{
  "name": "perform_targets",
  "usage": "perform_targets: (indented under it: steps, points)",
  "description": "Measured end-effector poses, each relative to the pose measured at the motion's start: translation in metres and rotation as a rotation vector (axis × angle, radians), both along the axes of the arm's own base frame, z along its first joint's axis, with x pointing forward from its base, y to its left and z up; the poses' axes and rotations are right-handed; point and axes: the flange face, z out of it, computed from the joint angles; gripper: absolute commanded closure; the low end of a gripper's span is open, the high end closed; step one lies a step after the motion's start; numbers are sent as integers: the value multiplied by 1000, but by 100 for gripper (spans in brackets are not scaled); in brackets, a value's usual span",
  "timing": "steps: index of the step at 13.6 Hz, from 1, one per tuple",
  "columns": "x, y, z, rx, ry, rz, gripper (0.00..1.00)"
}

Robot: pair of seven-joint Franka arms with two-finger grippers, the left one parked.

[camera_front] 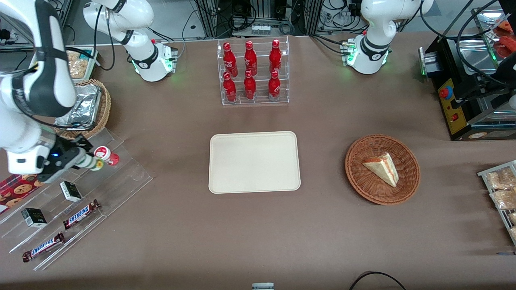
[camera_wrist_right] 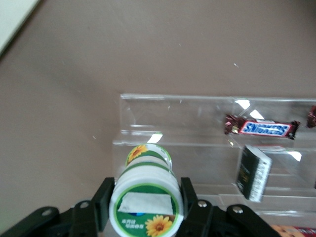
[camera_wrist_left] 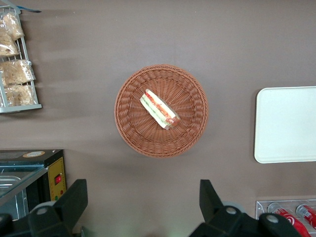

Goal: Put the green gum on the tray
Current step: 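Lift the gum canister and carry it over the cream tray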

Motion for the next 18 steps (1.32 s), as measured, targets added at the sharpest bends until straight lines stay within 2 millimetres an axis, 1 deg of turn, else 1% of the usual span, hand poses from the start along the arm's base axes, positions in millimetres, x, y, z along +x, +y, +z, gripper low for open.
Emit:
perform_targets:
  steps: [3, 6, 9, 14, 16, 18]
  points:
    - [0, 61, -6, -9, 7, -57, 100]
    - [-6, 129, -17, -25, 20, -124, 100]
    - [-10, 190, -33, -47, 26, -202, 100]
    - [-6, 282, -63, -62, 4, -350, 100]
    - [-7, 318, -78, -62, 0, -398, 100]
    - [-8, 357, -89, -59, -22, -447, 100]
